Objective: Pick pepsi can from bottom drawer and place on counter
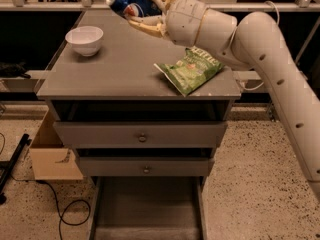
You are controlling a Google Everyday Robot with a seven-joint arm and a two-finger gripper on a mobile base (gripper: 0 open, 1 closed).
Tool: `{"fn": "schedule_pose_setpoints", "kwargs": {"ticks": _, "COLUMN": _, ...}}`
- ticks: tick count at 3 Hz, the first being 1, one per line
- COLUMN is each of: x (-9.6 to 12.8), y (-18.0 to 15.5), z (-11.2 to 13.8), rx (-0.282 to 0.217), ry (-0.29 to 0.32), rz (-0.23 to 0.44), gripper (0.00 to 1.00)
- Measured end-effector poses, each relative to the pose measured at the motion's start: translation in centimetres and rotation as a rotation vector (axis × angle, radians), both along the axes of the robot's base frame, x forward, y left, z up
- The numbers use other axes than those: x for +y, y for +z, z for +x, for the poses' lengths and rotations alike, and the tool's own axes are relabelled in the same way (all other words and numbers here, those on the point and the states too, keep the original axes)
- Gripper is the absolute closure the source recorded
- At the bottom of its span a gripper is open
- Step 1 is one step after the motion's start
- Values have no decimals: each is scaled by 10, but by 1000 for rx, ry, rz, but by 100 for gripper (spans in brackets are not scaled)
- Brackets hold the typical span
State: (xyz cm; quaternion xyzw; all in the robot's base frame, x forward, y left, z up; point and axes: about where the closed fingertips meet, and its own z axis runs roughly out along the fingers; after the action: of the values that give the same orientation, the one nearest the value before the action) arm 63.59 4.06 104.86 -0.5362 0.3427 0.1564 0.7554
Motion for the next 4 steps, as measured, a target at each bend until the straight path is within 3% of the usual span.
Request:
{"fn": "schedule_pose_setpoints", "kwargs": {"ticks": 1, "x": 19, "y": -5, "z": -10, "rx": -12, "ry": -50, "rz": 75, "gripper": 100}}
{"fn": "schedule_pose_setpoints", "kwargs": {"ticks": 2, "x": 16, "y": 11, "z": -2, "rx": -27, "ry": -132, "rz": 105, "gripper": 100}}
{"fn": "schedule_pose_setpoints", "kwargs": {"ticks": 3, "x": 8, "y": 31, "z": 13, "rx": -5, "ry": -204, "rz": 111, "gripper": 100}}
{"fn": "schedule_pose_setpoints", "kwargs": {"ticks": 4, "x": 8, "y": 32, "z": 13, "rx": -2, "ry": -208, "rz": 110, "gripper": 100}}
